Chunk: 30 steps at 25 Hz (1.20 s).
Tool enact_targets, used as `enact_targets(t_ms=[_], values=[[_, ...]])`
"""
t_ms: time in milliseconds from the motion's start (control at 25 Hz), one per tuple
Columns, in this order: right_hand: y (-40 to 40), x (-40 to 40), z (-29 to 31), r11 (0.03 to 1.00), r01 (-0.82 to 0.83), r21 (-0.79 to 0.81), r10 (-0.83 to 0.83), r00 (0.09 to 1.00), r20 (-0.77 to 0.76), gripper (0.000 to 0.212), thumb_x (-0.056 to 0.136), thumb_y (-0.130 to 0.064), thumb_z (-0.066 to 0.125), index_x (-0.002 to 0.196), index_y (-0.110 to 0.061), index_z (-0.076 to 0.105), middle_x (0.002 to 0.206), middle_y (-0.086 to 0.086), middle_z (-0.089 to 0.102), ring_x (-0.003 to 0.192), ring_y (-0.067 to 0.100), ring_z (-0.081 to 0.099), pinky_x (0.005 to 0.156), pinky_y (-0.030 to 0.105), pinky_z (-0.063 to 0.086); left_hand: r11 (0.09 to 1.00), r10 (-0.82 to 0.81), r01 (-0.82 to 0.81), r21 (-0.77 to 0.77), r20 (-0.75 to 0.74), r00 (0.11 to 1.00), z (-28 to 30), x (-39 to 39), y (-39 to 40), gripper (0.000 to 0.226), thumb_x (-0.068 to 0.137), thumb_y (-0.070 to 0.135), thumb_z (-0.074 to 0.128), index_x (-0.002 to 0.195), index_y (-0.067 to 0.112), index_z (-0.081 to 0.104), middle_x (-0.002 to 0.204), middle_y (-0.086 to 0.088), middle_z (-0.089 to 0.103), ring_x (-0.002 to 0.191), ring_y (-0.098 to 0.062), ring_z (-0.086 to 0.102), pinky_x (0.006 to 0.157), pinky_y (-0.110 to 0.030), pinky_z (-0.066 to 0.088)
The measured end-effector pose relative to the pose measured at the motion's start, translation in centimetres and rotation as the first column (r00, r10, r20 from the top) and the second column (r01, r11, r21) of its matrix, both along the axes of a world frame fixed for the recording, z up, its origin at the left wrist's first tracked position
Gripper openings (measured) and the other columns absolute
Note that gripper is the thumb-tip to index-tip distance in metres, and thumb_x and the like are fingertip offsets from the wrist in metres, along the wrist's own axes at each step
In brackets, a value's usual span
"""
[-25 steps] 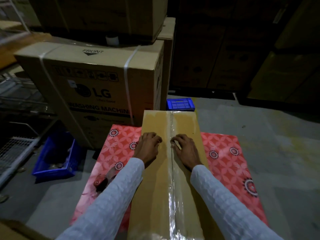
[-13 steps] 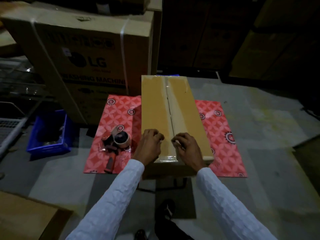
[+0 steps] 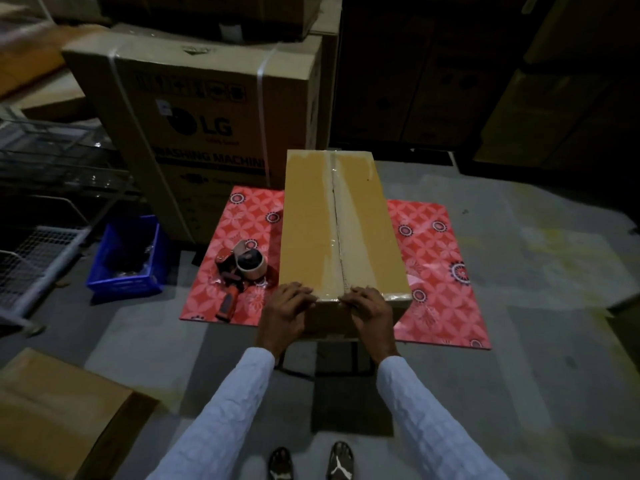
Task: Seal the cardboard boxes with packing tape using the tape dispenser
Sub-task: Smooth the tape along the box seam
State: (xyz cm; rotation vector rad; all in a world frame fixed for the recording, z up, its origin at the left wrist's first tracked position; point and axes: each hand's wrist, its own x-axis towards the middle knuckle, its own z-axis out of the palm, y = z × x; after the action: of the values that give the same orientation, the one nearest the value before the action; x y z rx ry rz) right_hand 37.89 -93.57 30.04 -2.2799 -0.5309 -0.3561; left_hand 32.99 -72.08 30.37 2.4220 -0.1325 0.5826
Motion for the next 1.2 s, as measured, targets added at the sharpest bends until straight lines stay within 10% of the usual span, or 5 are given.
enact_targets(t_ms=[200,800,1200], values=[[0.1,-0.5,-0.5,1.0,0.016,-0.02,-0.014,0.996,0.092,0.038,0.071,0.011,0.082,0.098,-0.015,0.077,0.102,0.005,0.073,0.103,0.017,0.061,0.088,0.051,0.059,0.994,0.105,-0.105,0.007,-0.086,0.991,0.1,-0.3,-1.4,0.05,0.054,-0.011,0.07,0.1,0.008,0.077,0.104,-0.012,0.074,0.105,-0.033,0.064,0.087,-0.046,0.056],[-4.8,1.6,1.1,0.993,-0.041,-0.113,0.052,0.994,0.094,0.032,0.071,0.004,0.084,0.096,-0.016,0.08,0.086,0.002,0.068,0.082,0.02,0.059,0.066,0.032,0.049,0.98,-0.08,0.063,0.188,0.083,0.993,1.4,1.1,-2.5,0.021,0.066,0.01,0.063,0.084,0.012,0.074,0.076,-0.001,0.062,0.079,-0.018,0.043,0.064,-0.035,0.044],[-8.2,2.2,-0.2,0.999,0.045,0.01,-0.046,0.978,0.202,0.034,0.068,0.007,0.087,0.094,-0.014,0.083,0.083,0.005,0.073,0.077,0.024,0.064,0.065,0.035,0.053,0.977,-0.205,0.212,-0.034,0.146,0.968,-0.3,0.8,1.7,0.037,0.079,0.01,0.063,0.112,0.013,0.08,0.115,0.0,0.077,0.109,-0.016,0.072,0.1,-0.046,0.055]])
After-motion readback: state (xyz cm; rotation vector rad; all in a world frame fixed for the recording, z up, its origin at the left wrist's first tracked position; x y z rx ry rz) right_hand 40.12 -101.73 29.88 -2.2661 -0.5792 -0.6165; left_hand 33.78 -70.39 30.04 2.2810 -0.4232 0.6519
